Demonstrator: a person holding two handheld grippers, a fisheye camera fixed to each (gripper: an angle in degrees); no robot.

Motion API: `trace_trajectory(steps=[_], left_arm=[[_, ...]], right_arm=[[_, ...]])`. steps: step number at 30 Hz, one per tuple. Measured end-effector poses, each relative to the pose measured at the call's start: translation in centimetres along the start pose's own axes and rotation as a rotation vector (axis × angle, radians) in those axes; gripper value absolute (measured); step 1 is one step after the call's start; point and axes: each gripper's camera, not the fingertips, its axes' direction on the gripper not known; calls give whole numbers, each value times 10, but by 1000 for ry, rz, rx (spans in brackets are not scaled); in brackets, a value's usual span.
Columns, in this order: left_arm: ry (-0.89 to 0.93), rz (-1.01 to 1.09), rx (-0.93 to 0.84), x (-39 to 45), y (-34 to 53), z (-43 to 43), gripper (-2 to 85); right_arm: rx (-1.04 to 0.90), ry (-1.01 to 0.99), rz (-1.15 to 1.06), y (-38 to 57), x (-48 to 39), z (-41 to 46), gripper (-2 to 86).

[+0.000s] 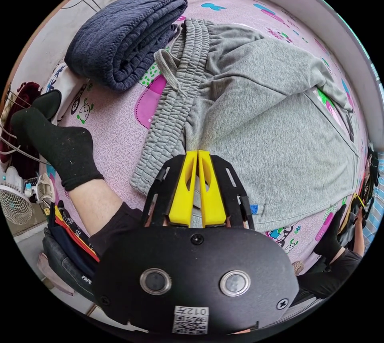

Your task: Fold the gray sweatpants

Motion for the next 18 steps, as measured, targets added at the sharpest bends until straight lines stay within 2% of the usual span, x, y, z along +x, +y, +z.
trace_trajectory(steps=[4,7,8,12,16,18], left_arm=[[-30,-7,-9,6,-2,-2,6],[-43,-14,-12,7,-3,-3,6],[-40,-16,-11,6,-3,-3,7],[-6,-25,-3,-1,-3,-4,7],[43,-54,8,-13,-2,-4,8],[58,-53,2,-16,-4,-5,8]], right_arm=[[-96,19,-37,-19,0,10,-8],[-286,92,-150,-21,0,19,-7],[-296,92,-169,-18,1,19,-7],[-438,-56,-134,6,20,22,-7],[-611,-42,-270,30,3,27,-7],[-639,-53,-291,41,-4,28,-7]])
